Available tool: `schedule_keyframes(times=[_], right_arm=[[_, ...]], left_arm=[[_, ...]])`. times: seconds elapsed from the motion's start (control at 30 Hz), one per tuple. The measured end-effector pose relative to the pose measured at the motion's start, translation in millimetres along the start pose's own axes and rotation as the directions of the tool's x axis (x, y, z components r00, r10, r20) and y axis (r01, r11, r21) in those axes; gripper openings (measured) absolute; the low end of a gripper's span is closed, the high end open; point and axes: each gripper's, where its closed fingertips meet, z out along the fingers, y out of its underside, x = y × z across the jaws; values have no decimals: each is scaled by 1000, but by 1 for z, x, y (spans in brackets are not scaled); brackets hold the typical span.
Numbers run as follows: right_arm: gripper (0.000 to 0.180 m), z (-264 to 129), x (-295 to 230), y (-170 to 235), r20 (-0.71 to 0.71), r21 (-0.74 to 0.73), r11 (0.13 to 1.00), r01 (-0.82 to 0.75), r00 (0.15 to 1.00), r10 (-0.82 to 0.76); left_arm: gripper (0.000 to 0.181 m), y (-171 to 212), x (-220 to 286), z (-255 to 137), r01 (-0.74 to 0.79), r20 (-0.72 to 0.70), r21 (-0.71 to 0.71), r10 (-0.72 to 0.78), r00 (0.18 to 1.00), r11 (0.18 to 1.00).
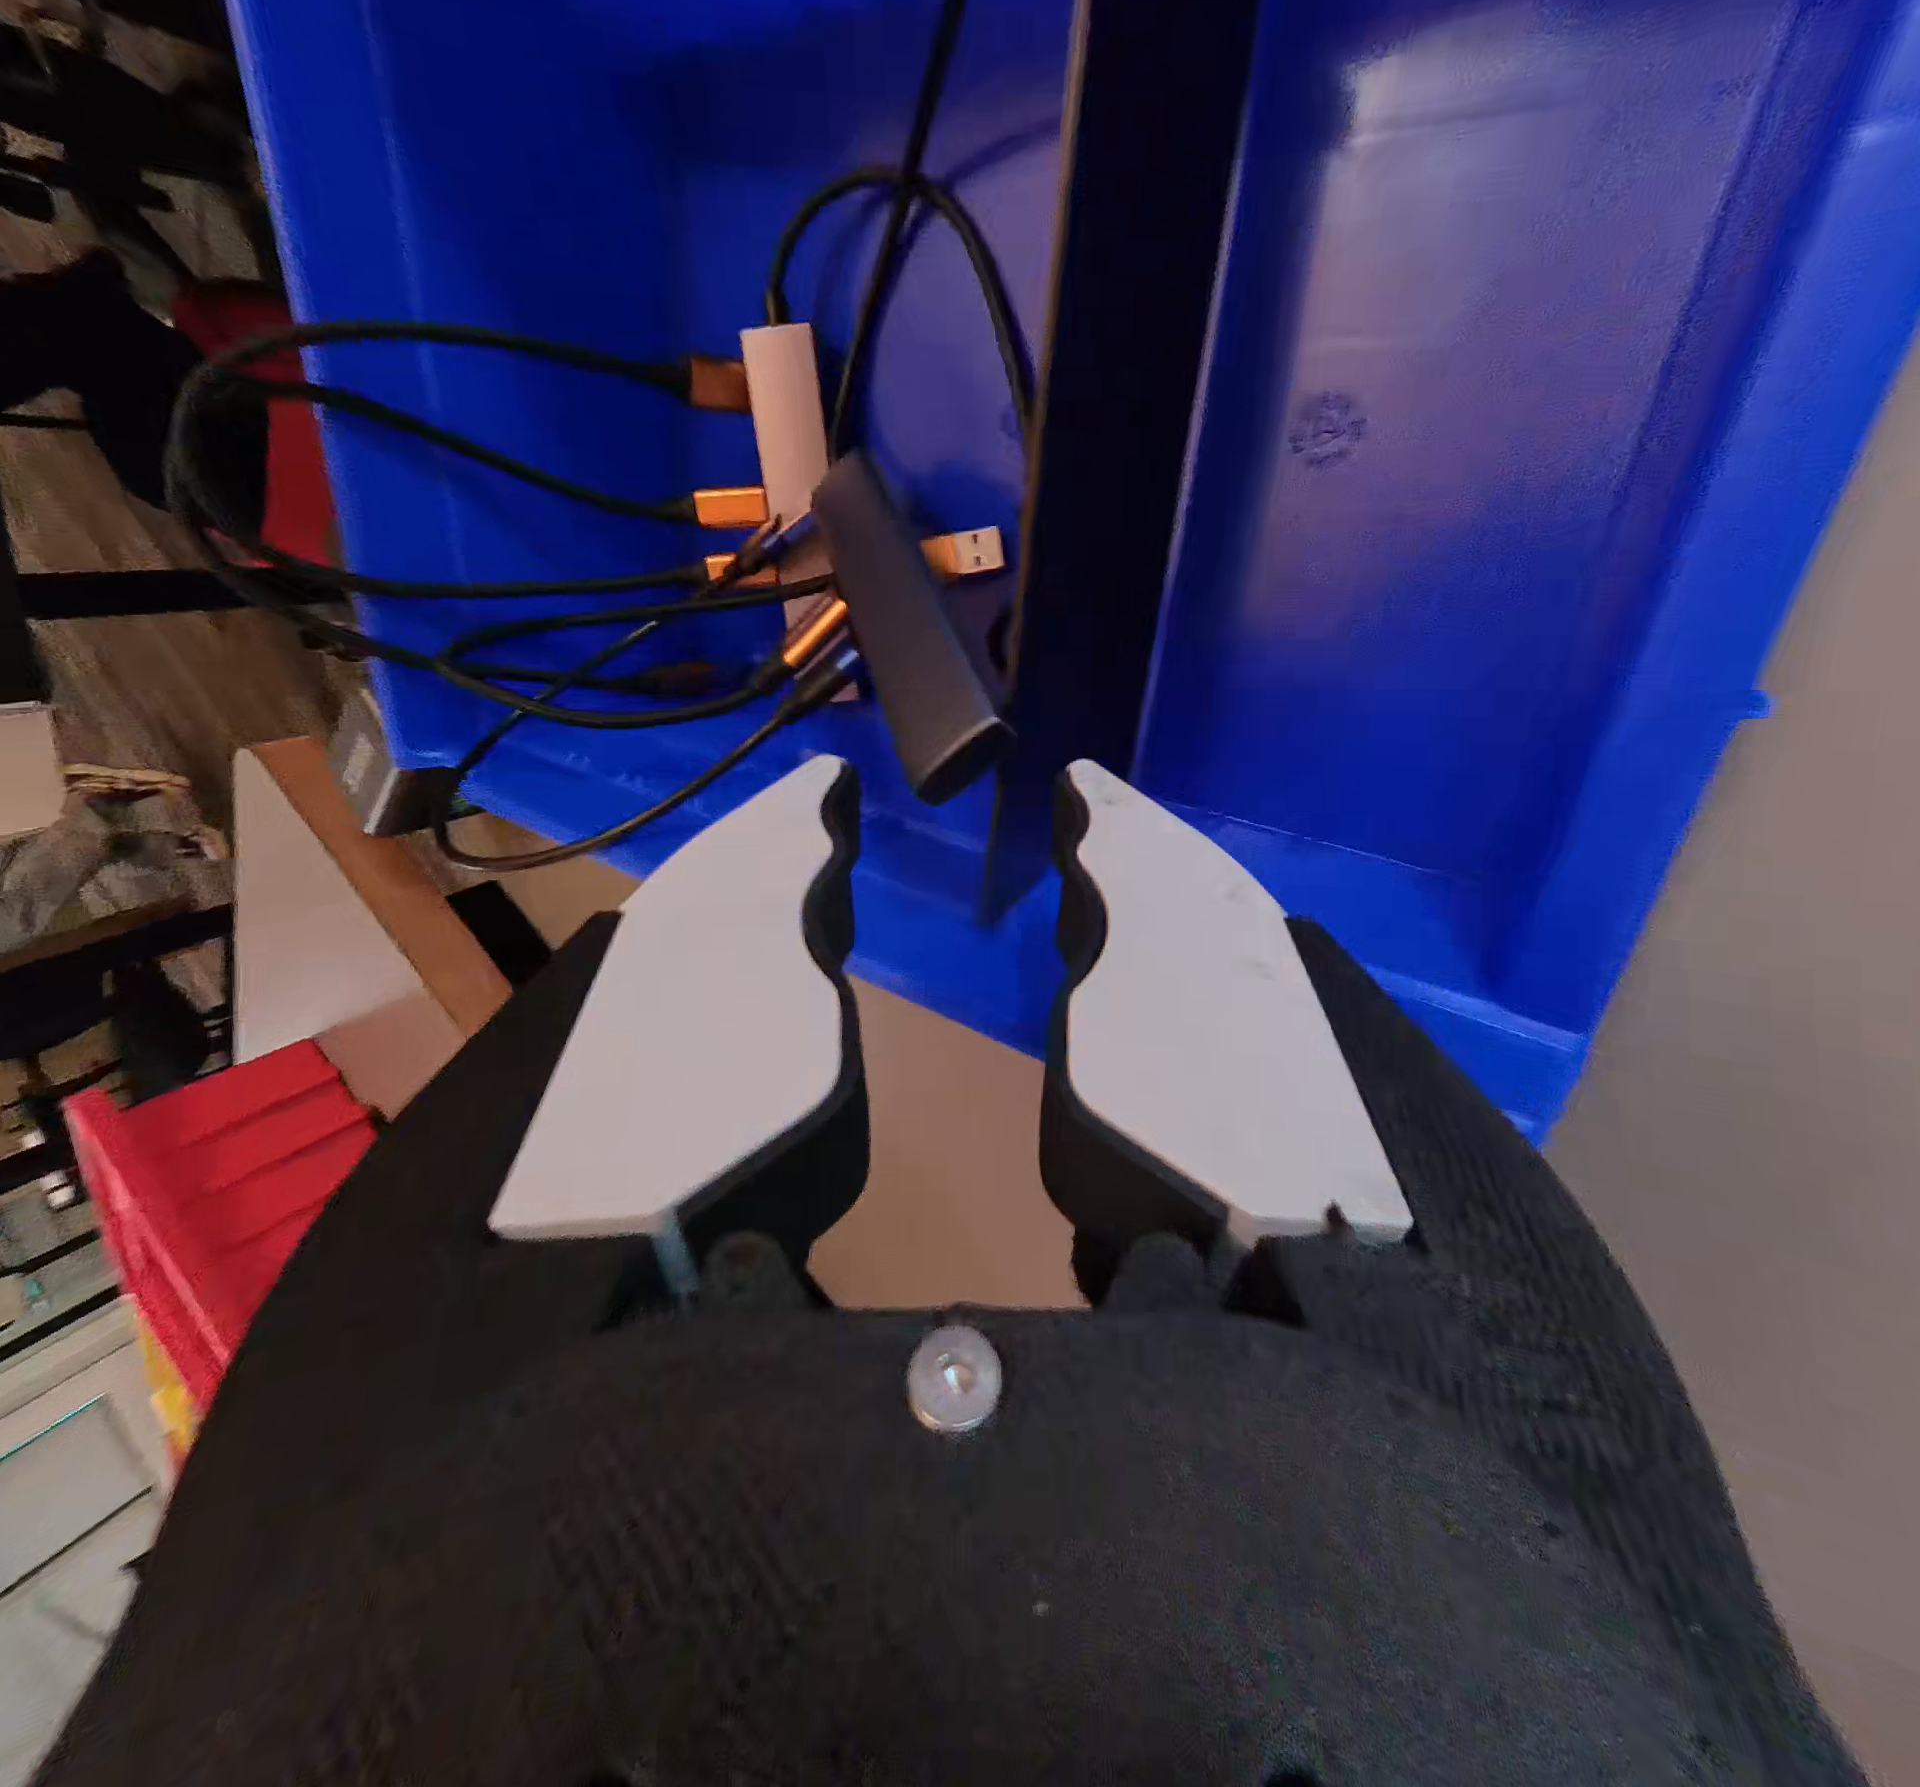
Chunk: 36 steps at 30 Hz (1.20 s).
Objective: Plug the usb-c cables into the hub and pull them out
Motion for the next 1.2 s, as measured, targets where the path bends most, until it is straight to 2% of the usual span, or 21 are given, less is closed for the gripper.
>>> schedule_keyframes(times=[0.13,0.47,0.6,0.7,0.83,1.0,1.1,1.2], right_arm=[[36,-2,-3,5,13,-12,1000,0,1000,0],[33,-7,-1,8,16,-19,1000,-12,1000,12],[32,-8,0,10,16,-22,1000,-17,1000,17],[32,-8,-1,6,20,-10,1000,-27,999,27],[31,-9,-2,-1,20,15,999,-37,999,37],[31,-10,-3,-10,30,45,996,-77,997,76],[31,-11,-6,-24,32,82,994,-78,997,76],[29,-12,-10,-48,41,132,990,-55,998,50]], left_arm=[[29,-5,5,7,-59,-82,-48,55,995,997],[23,-2,1,6,-269,-84,-220,256,963,938],[15,-7,-20,-9,-359,27,-254,377,926,898],[12,-17,-38,-27,-350,121,-231,384,915,908],[11,-41,-64,-63,-271,264,-96,287,921,958],[11,-71,-87,-121,-204,400,79,156,903,976],[11,-90,-94,-162,-166,446,231,48,894,959],[11,-116,-94,-211,-124,438,455,-101,893,882]])
